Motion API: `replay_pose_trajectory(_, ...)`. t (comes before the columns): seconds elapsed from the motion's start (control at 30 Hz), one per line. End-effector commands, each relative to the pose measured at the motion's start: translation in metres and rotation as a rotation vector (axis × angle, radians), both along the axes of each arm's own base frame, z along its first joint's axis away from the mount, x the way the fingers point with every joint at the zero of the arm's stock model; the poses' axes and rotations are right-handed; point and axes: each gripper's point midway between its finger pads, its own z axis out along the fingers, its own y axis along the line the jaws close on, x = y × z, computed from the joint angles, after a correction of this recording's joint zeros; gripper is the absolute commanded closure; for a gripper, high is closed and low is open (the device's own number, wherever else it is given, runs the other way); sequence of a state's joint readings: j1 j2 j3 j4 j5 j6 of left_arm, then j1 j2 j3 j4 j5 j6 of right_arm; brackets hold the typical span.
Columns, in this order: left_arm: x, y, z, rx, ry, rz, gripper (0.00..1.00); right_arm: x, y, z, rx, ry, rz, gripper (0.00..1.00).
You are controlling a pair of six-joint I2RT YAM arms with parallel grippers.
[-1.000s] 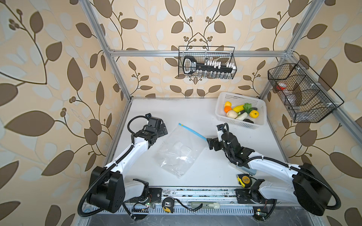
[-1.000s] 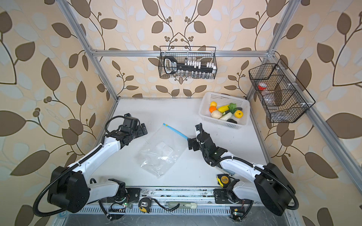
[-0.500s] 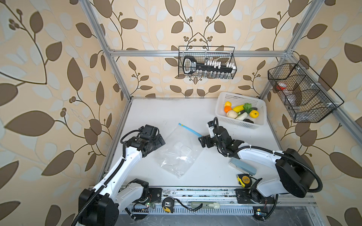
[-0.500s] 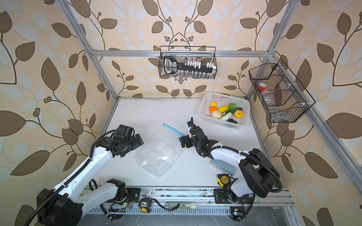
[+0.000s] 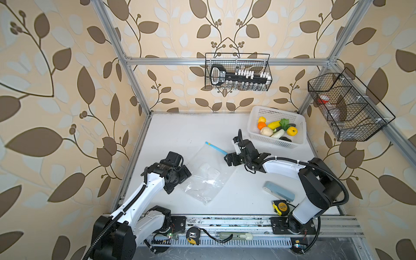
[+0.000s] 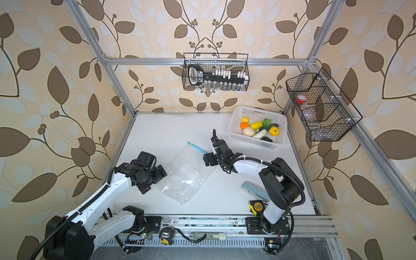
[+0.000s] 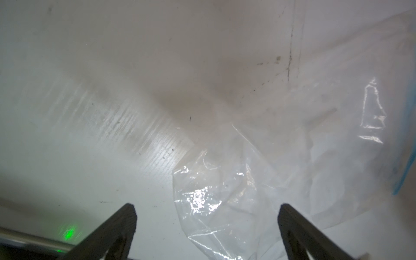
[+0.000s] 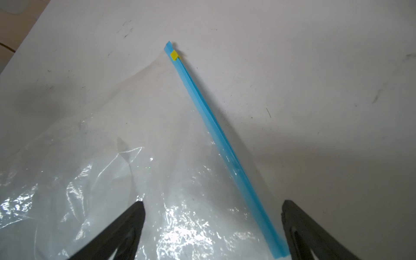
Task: Place the food in the zip-top bag and seal the zipper
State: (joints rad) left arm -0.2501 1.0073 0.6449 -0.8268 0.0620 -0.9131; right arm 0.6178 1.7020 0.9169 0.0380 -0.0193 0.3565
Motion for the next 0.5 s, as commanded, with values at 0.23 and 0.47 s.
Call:
replay_pose_trajectory(0.23, -0.010, -0.022, -0.017, -0.162, -0.014, 0.036, 0.01, -0.002, 0.015, -0.029, 0.003, 0.135, 0.043, 0.07)
replay_pose_trajectory(0.47, 0.002, -0.025, -0.014, -0.168, -0.035, 0.033, 0.01, -0.015, 0.017, -0.031, 0.000, 0.150, 0.066, 0.07)
